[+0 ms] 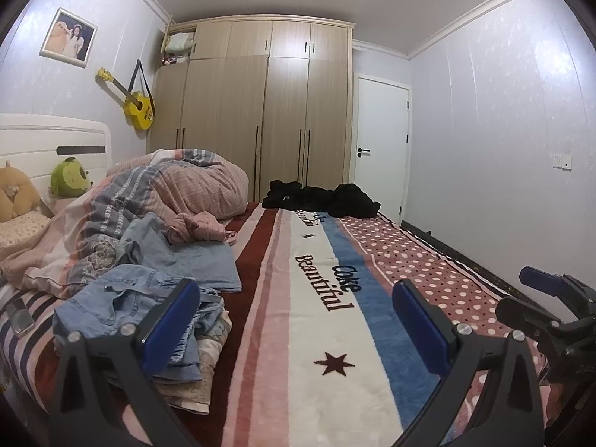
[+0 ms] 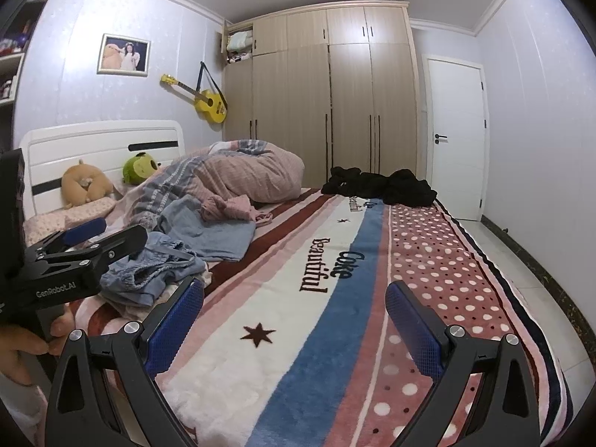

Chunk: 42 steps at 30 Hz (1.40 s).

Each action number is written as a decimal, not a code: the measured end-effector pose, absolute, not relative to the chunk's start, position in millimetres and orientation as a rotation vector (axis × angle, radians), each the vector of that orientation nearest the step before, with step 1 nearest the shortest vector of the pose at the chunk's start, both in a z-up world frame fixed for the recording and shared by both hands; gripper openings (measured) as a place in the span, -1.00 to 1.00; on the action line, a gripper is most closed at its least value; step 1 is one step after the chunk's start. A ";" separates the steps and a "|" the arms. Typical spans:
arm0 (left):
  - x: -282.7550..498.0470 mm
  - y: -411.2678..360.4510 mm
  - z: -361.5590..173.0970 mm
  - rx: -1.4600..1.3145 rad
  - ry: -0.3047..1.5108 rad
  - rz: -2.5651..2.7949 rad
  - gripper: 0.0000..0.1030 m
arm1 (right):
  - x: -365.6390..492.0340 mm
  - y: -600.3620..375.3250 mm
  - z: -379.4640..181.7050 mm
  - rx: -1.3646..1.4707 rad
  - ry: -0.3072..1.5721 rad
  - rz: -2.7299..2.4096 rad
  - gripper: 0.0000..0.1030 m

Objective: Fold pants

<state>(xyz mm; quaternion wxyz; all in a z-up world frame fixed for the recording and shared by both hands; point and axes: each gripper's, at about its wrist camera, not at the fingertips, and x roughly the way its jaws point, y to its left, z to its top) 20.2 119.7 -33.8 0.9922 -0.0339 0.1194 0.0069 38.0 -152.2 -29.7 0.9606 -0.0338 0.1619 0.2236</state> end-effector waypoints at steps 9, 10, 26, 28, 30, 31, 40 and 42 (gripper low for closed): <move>17.0 123.0 -32.5 -0.073 0.240 0.016 0.98 | 32.4 -148.0 -25.9 -0.074 0.319 0.462 0.89; 16.9 123.1 -32.5 -0.073 0.241 0.017 0.98 | 32.5 -147.8 -25.7 -0.074 0.318 0.462 0.89; 17.0 124.9 -32.9 -0.075 0.239 0.016 0.98 | 31.3 -148.7 -23.7 -0.066 0.315 0.465 0.89; 16.9 124.9 -32.8 -0.074 0.238 0.017 0.98 | 31.1 -148.8 -23.5 -0.063 0.313 0.465 0.89; 16.9 125.0 -32.8 -0.074 0.238 0.017 0.98 | 31.3 -148.8 -22.1 -0.063 0.312 0.465 0.89; 16.9 125.1 -32.8 -0.075 0.238 0.016 0.98 | 31.2 -148.5 -21.8 -0.064 0.310 0.464 0.89; 18.0 123.2 -32.2 -0.074 0.240 0.013 0.98 | 28.8 -146.9 -18.4 -0.059 0.310 0.463 0.89; 17.9 122.8 -32.0 -0.076 0.240 0.014 0.99 | 28.9 -147.0 -18.5 -0.058 0.311 0.464 0.89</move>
